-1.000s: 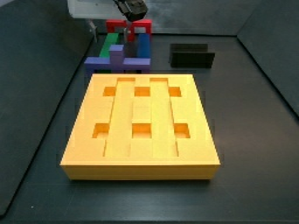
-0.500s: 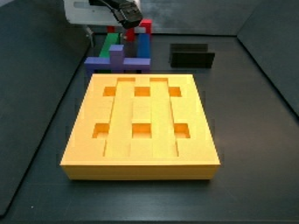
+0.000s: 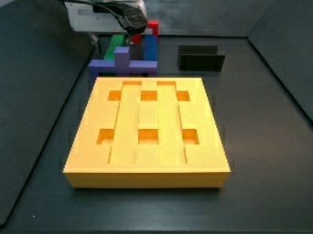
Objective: Pick up the green object. Move up. Move to above the board. Insert the green object.
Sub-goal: Pick up the green object.
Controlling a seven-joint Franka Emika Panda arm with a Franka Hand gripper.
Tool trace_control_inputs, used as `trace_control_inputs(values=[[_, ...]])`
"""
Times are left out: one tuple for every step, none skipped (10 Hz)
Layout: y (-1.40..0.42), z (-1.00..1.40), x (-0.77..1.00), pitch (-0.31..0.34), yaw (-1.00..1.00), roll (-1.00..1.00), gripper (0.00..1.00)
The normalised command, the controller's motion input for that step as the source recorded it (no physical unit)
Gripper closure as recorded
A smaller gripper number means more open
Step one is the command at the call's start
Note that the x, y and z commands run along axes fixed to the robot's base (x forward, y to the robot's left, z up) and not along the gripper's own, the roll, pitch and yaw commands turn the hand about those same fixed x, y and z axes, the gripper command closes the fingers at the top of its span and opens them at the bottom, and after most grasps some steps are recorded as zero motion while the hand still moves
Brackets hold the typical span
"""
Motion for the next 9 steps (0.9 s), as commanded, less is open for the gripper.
trace_control_inputs(values=[[0.09,0.01,0.00,0.000,0.00,0.00,0.00],[0.03,0.00,0.00,0.000,0.00,0.00,0.00],[0.00,0.00,0.00,0.000,0.00,0.00,0.00],[0.00,0.00,0.00,0.000,0.00,0.00,1.00],[0.00,0.00,0.00,0.000,0.00,0.00,1.00],[0.00,0.00,0.00,0.000,0.00,0.00,1.00],[0.00,0.00,0.00,0.000,0.00,0.00,1.00],[0.00,0.00,0.00,0.000,0.00,0.00,1.00],[0.00,0.00,0.00,0.000,0.00,0.00,1.00]])
